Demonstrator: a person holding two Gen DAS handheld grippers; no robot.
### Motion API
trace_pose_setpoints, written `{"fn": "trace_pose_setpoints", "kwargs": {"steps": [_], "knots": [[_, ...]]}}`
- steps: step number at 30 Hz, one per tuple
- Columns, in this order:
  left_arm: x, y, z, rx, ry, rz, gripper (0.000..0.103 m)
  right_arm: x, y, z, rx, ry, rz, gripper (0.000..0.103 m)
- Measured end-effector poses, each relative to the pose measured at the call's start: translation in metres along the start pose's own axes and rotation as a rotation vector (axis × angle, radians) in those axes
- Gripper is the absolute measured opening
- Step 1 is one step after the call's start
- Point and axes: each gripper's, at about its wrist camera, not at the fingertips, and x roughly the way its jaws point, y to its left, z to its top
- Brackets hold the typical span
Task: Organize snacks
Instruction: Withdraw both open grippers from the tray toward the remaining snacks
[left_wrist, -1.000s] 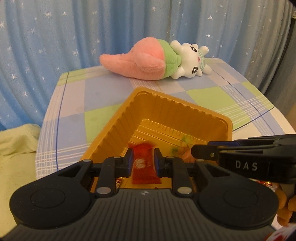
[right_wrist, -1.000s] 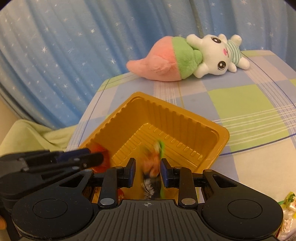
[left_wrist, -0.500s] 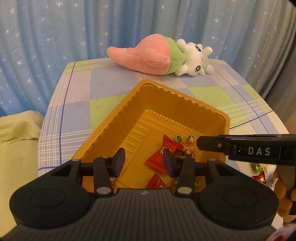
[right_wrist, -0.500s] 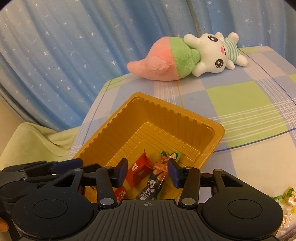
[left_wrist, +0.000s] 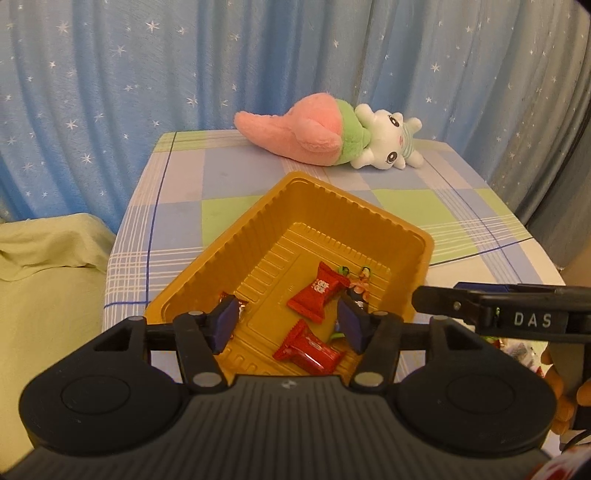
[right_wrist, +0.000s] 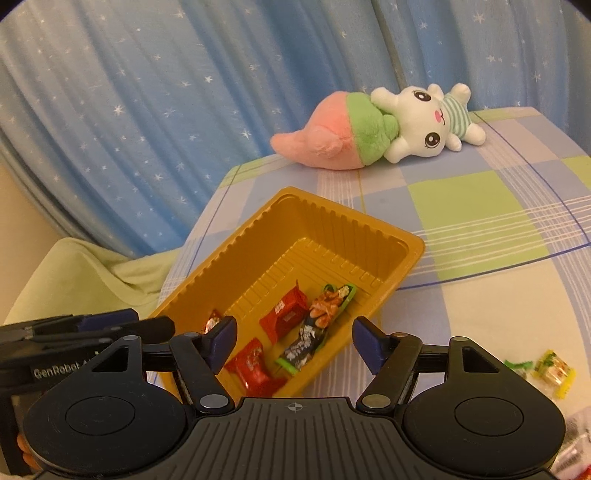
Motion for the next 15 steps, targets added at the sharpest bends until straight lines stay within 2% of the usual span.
{"fn": "trace_pose_setpoints", "kwargs": {"steps": [15], "knots": [[-0.048,-0.037,-0.039,-0.025,0.003,0.003,0.058,-0.072,-0.011,-0.041,-0.073,-0.009,-0.010,0.072]]}}
